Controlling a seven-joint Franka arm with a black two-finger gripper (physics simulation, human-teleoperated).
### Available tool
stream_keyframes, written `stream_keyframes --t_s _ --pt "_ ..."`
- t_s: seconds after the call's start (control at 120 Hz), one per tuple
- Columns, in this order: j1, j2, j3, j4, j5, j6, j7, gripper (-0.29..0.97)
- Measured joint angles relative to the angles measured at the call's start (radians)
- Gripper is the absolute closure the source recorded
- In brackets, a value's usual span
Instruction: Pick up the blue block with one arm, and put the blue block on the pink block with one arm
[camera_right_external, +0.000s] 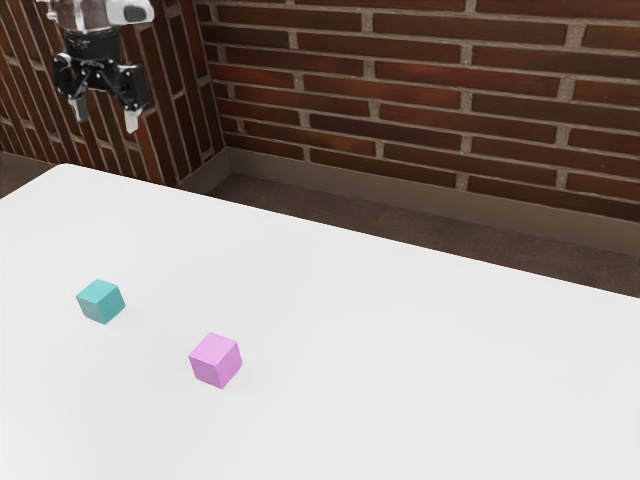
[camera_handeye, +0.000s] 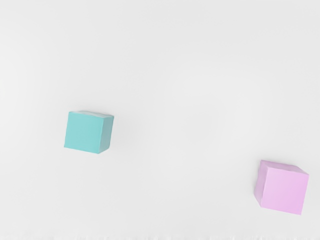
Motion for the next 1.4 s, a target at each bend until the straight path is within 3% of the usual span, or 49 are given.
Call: stream_keyframes --t_s 0.142,0.267,0.525,0.817,1.167,1.4 --pt "0.257 -0.017 -0.222 -0.150 -0.015 0.041 0.013 0.00" --pt "0.298 -0.012 -0.271 -0.261 0.005 0.130 0.027 0.00" --pt "0.299 -0.023 -0.267 -0.483 0.077 0.340 0.043 0.00" --pt "0.297 -0.103 -0.190 -0.721 0.152 0.556 0.058 0.00" --pt "0.308 -0.103 -0.101 -0.876 0.190 0.746 0.116 0.00" --pt "0.317 -0.067 -0.062 -0.891 0.208 0.814 0.147 0.00"
